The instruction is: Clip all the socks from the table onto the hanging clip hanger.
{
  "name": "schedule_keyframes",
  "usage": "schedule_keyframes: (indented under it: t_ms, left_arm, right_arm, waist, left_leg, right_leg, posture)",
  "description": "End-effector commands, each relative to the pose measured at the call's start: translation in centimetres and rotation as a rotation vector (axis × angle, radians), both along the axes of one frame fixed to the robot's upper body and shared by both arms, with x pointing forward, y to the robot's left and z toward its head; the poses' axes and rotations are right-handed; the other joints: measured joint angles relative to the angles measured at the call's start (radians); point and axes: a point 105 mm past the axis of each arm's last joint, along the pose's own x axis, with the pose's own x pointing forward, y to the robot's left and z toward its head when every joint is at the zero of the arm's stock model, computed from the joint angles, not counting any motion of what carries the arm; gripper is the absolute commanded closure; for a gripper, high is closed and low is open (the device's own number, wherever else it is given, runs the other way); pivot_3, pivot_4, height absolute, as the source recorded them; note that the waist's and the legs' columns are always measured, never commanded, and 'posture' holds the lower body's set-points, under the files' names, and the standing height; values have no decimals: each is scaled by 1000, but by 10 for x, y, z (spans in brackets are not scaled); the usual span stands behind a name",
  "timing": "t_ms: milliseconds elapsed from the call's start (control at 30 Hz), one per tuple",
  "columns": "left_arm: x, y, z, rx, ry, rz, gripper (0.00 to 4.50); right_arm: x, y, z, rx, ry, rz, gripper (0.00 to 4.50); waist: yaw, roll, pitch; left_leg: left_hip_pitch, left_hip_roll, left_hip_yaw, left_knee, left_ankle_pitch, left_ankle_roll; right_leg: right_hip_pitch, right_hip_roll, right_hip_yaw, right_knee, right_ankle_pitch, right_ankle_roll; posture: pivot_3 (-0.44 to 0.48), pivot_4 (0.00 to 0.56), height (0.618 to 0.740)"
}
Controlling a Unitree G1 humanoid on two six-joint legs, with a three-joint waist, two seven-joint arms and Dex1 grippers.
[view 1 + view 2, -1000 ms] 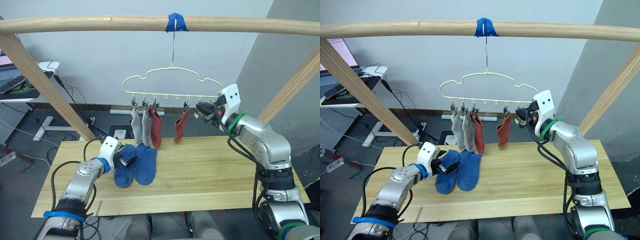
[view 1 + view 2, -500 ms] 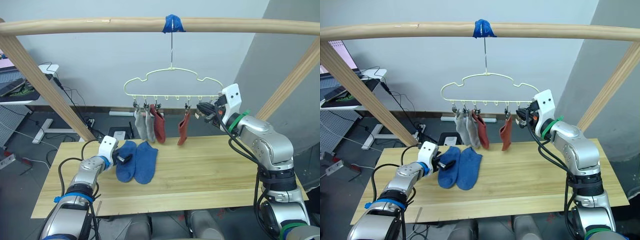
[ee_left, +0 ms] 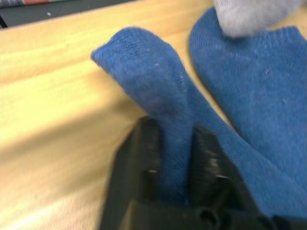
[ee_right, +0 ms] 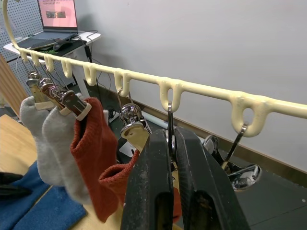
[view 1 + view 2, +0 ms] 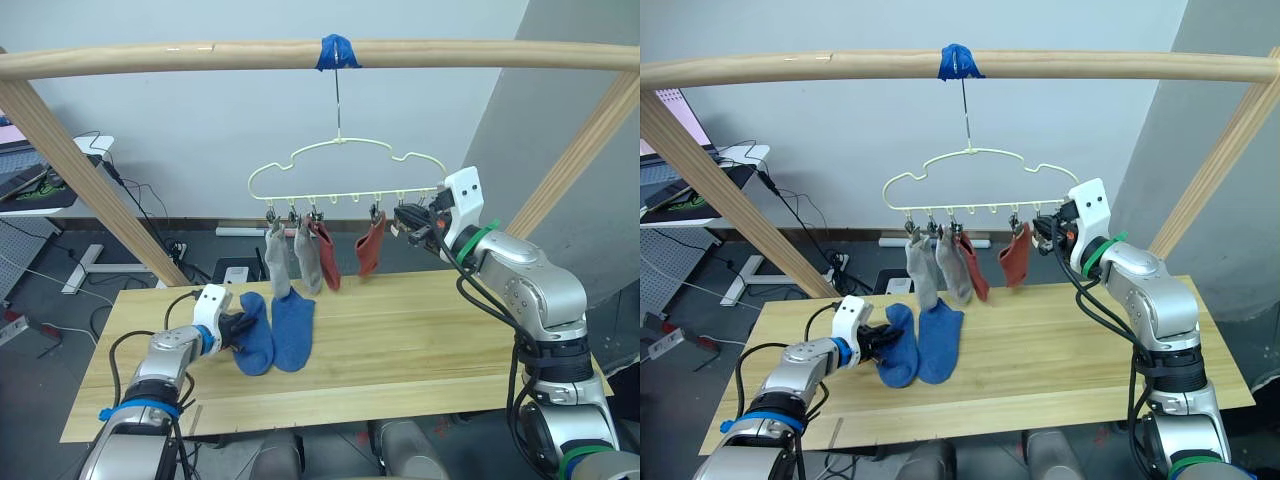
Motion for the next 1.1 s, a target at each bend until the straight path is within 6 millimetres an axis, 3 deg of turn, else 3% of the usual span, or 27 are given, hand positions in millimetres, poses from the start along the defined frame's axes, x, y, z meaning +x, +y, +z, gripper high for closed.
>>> schedule_keyframes:
  t_ms: [33, 233, 333, 433, 500, 600, 800, 1100]
  left_arm:
    - [-15, 13, -10, 16, 56, 31, 4467]
    - [-9, 8, 22, -60, -61, -1, 4467]
    - [-23, -31, 82, -225, -223, -237, 4467]
    - [-41, -58, 133, -201, -337, -445, 4467]
    - [-43, -64, 146, -197, -366, -468, 4467]
    - [-61, -99, 174, -336, -365, -588, 4467]
    - [-72, -148, 193, -523, -317, -686, 4467]
    - [-63, -164, 184, -554, -319, -693, 4467]
  right_arm:
    - [1, -1, 12, 23, -41, 1, 4500]
    - [3, 0, 12, 26, -44, 6, 4500]
    - [4, 1, 10, 58, -3, 19, 4500]
    - [2, -3, 6, 95, 92, 66, 4500]
    - [0, -5, 5, 105, 125, 87, 4500]
    - [-6, -6, 12, 152, 178, 145, 4500]
    - [-16, 1, 27, 290, 291, 257, 4500]
    - [-39, 11, 48, 473, 414, 431, 4500]
  waist:
    - [0, 0, 0]
    - [0, 0, 1]
    - [2, -3, 2]
    - [12, -4, 4]
    - [23, -2, 4]
    - [27, -2, 5]
    - [27, -2, 5]
    - [15, -2, 5]
  left_leg:
    - [0, 0, 0, 0, 0, 0]
    - [0, 0, 0, -1, 0, 0]
    - [-5, 1, 0, -1, 0, 0]
    - [-12, 1, -1, -1, 0, 0]
    - [-13, 1, -1, -1, 0, 0]
    - [-12, 1, 0, -1, 0, 0]
    - [-13, 1, 0, 0, 0, 0]
    - [-14, 1, 1, -1, 0, 0]
  right_leg:
    - [0, 0, 0, 0, 0, 0]
    - [-1, 0, 0, -1, 0, -1]
    - [-4, 0, 0, -1, 0, -1]
    - [-10, 0, -1, -2, 0, -1]
    - [-11, 0, -1, -1, 0, -1]
    - [-11, 0, 0, -2, -3, -5]
    - [-11, 0, 0, -2, -1, -2]
    - [-13, 1, 1, -2, -1, -1]
  posture:
    - [-135, 159, 740]
    - [-123, 169, 740]
    - [-118, 170, 740]
    - [-98, 173, 740]
    - [-97, 172, 740]
    - [-96, 167, 740]
    - [-104, 162, 740]
    - [-124, 153, 740]
